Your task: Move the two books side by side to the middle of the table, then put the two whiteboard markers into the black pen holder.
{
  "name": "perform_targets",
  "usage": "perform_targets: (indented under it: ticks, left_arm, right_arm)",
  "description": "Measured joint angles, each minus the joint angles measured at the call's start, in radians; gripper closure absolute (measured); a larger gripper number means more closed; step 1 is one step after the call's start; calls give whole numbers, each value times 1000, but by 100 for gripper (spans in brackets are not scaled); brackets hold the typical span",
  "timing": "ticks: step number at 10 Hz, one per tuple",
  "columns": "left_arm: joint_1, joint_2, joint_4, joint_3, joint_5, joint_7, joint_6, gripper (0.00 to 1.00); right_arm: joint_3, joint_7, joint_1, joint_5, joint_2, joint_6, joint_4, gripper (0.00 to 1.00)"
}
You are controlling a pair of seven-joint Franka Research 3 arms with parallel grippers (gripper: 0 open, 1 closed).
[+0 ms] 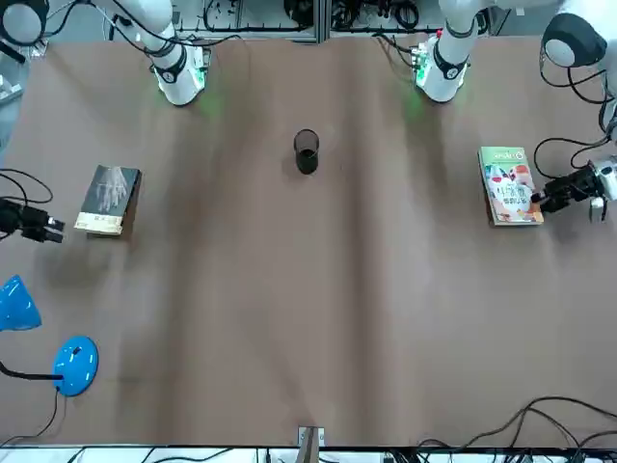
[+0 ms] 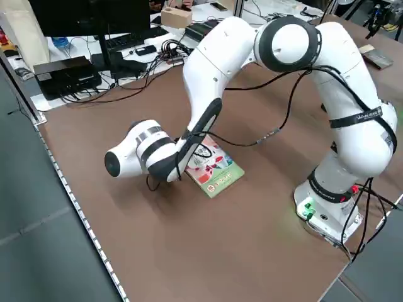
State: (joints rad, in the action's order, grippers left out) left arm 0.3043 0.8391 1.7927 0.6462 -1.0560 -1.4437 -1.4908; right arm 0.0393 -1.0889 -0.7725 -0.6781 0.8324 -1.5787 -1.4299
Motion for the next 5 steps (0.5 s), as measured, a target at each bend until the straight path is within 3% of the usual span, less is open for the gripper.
perform_targets:
  ticks: [3, 5]
  left_arm:
    - [0, 1, -6, -3, 0, -2, 5, 6]
    - [0, 1, -17, -4, 0, -2, 13, 15]
  right_arm:
    - [0, -26, -11, -6, 55, 0, 18, 0]
    - [0, -52, -27, -7, 81, 6, 18, 0]
